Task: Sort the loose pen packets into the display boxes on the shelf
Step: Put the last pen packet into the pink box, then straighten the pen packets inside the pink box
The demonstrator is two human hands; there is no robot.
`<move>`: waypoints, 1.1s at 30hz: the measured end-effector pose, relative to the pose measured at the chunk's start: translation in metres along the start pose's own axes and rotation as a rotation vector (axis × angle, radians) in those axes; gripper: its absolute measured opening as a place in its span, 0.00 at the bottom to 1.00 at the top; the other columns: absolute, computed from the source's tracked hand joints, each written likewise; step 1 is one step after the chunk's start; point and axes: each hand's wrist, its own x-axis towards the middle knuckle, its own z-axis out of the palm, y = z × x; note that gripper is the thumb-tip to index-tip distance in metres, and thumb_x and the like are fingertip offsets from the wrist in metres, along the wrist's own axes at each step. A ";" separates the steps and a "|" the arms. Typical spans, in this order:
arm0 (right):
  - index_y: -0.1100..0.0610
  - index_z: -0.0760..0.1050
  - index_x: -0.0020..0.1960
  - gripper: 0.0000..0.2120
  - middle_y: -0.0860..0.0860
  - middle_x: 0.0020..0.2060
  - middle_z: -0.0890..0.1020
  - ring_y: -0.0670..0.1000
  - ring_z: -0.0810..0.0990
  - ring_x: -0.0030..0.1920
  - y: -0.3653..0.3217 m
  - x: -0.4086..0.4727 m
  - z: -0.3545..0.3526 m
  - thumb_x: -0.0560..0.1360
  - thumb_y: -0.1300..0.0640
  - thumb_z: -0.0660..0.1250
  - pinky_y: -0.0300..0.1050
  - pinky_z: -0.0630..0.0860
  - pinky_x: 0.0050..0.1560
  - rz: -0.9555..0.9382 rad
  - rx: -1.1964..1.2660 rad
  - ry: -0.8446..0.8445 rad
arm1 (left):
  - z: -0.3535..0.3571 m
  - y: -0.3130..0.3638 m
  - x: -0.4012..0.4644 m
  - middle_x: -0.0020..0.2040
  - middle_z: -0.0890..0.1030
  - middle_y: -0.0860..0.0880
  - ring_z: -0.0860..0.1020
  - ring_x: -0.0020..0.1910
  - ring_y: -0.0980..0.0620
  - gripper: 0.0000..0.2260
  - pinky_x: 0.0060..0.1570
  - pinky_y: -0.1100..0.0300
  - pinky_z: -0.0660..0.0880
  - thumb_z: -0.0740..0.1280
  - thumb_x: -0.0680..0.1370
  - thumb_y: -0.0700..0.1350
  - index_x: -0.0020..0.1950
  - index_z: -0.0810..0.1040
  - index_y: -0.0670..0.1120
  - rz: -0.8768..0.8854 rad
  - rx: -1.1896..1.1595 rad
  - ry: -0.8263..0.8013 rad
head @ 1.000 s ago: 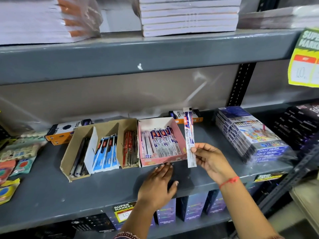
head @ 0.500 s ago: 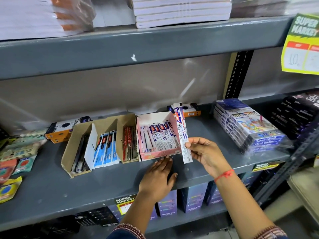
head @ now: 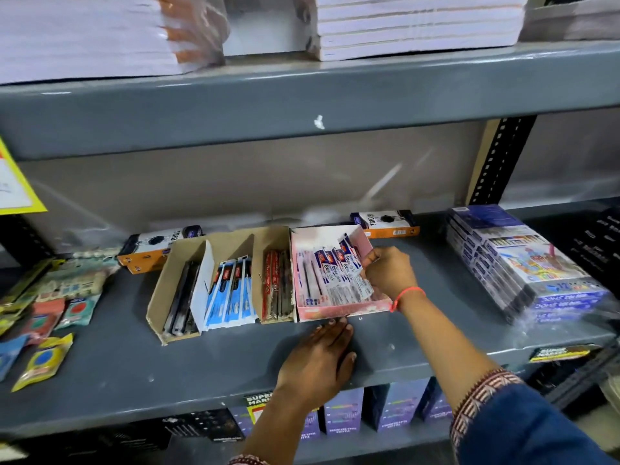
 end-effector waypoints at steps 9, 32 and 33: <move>0.65 0.74 0.54 0.13 0.64 0.52 0.80 0.64 0.79 0.53 -0.013 0.006 0.023 0.74 0.69 0.55 0.50 0.76 0.50 -0.029 -0.463 -0.056 | -0.004 0.002 -0.003 0.55 0.82 0.53 0.79 0.54 0.56 0.18 0.48 0.66 0.74 0.70 0.69 0.55 0.56 0.80 0.49 0.069 0.114 0.118; 0.61 0.54 0.74 0.30 0.63 0.59 0.77 0.62 0.77 0.59 -0.037 -0.008 0.071 0.74 0.69 0.56 0.52 0.76 0.55 -0.086 -0.510 -0.288 | -0.003 0.000 -0.001 0.73 0.63 0.47 0.60 0.72 0.50 0.21 0.68 0.56 0.58 0.55 0.80 0.50 0.71 0.62 0.45 -0.034 -0.014 -0.007; 0.61 0.52 0.75 0.31 0.63 0.59 0.77 0.62 0.78 0.59 -0.037 -0.008 0.071 0.73 0.69 0.56 0.52 0.76 0.56 -0.077 -0.492 -0.293 | -0.003 0.000 -0.001 0.72 0.65 0.46 0.63 0.71 0.48 0.21 0.67 0.55 0.61 0.56 0.79 0.49 0.71 0.64 0.44 -0.025 -0.008 0.012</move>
